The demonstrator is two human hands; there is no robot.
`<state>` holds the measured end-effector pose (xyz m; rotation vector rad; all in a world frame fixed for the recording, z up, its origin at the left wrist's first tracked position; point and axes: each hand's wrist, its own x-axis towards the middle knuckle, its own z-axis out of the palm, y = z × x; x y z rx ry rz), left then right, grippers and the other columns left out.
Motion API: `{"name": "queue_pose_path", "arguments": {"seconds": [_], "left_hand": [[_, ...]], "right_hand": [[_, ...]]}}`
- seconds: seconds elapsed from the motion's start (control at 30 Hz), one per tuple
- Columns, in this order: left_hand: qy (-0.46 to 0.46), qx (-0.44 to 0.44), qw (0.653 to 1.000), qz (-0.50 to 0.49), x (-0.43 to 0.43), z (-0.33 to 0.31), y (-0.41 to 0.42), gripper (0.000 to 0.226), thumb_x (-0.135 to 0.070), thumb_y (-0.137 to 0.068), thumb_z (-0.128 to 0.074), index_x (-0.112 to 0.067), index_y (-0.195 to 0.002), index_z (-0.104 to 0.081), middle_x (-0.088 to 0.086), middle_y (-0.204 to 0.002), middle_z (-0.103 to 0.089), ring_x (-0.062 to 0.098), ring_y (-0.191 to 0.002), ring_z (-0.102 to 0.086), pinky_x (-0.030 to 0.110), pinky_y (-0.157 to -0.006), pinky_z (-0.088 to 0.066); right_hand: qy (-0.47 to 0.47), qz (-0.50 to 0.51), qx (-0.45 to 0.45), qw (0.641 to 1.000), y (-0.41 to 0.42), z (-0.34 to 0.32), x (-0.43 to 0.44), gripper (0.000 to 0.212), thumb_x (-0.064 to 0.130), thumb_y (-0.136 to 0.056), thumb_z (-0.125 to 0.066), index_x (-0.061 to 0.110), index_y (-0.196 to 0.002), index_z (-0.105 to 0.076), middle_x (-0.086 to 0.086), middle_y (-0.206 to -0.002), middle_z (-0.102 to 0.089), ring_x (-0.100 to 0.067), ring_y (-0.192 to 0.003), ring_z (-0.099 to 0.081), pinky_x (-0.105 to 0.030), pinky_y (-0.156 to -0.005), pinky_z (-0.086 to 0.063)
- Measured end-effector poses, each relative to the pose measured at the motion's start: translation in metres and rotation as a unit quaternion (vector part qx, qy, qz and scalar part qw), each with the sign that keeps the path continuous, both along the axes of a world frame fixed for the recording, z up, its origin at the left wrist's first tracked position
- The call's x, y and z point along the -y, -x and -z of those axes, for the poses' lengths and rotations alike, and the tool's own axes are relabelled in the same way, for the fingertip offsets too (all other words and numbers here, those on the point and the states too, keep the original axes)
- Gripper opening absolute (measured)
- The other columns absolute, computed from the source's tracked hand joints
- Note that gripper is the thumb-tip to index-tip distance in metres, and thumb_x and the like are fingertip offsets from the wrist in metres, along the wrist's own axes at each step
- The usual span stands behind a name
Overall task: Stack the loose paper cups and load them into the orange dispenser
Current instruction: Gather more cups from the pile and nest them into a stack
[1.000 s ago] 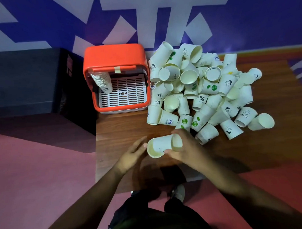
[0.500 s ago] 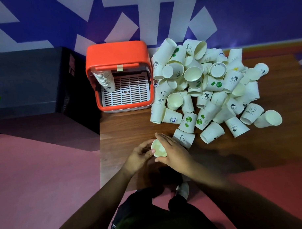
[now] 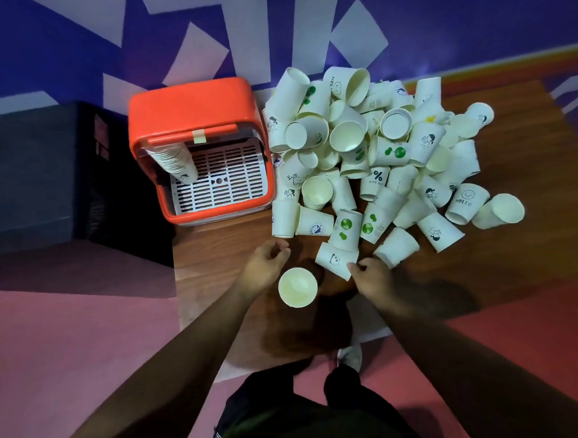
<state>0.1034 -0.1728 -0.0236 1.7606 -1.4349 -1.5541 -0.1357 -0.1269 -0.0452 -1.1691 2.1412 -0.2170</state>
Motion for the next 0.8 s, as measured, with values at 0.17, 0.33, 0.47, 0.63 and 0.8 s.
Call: {"name": "queue_pose_path", "arguments": {"seconds": [0.17,0.33,0.47,0.63,0.8], "left_hand": [[0.08,0.042,0.987,0.134,0.016,-0.014,0.026,0.024,-0.025,-0.09,-0.071,-0.018,-0.112,-0.064,-0.002,-0.115,-0.065,0.014,-0.106,-0.062,0.028,-0.093,-0.05],[0.182,0.03,0.927,0.325,0.018,-0.041,0.052,0.08,-0.042,-0.083,-0.078,-0.023,-0.15,-0.04,-0.002,-0.147,-0.047,0.009,-0.134,-0.042,0.024,-0.112,-0.033],[0.177,-0.007,0.936,0.305,0.02,-0.055,0.071,0.082,-0.047,-0.081,-0.077,-0.028,-0.15,-0.038,-0.003,-0.141,-0.051,0.011,-0.129,-0.047,0.035,-0.11,-0.041],[0.07,-0.114,0.979,0.156,0.016,-0.073,0.048,0.07,-0.048,-0.075,-0.077,-0.025,-0.134,-0.049,-0.006,-0.124,-0.063,0.008,-0.114,-0.061,0.035,-0.1,-0.051],[0.041,-0.183,0.981,0.059,0.001,-0.077,0.012,0.078,-0.043,-0.079,-0.076,-0.033,-0.146,-0.037,-0.009,-0.14,-0.054,0.007,-0.126,-0.054,0.026,-0.098,-0.049]], "right_hand": [[0.032,-0.029,0.106,0.993,0.007,-0.031,0.0,0.012,0.024,-0.09,-0.064,0.016,-0.091,-0.072,0.001,-0.089,-0.069,-0.017,-0.089,-0.062,-0.027,-0.076,-0.044],[0.099,-0.095,0.177,0.975,0.022,-0.103,0.012,0.029,0.019,-0.09,-0.066,0.021,-0.064,-0.055,0.008,-0.059,-0.05,-0.001,-0.056,-0.046,-0.016,-0.057,-0.034],[0.118,-0.051,0.283,0.951,0.019,-0.13,0.022,0.023,0.021,-0.093,-0.063,0.015,-0.072,-0.065,0.012,-0.054,-0.056,0.002,-0.052,-0.049,-0.013,-0.055,-0.037],[0.139,0.076,0.125,0.979,0.059,-0.086,0.029,0.023,0.032,-0.089,-0.062,0.011,-0.091,-0.069,-0.002,-0.086,-0.068,-0.016,-0.083,-0.063,-0.027,-0.073,-0.044],[0.059,0.087,-0.051,0.993,0.091,-0.034,0.013,0.039,0.017,-0.086,-0.064,-0.006,-0.115,-0.054,-0.03,-0.127,-0.049,-0.04,-0.123,-0.046,-0.04,-0.1,-0.04]]}}
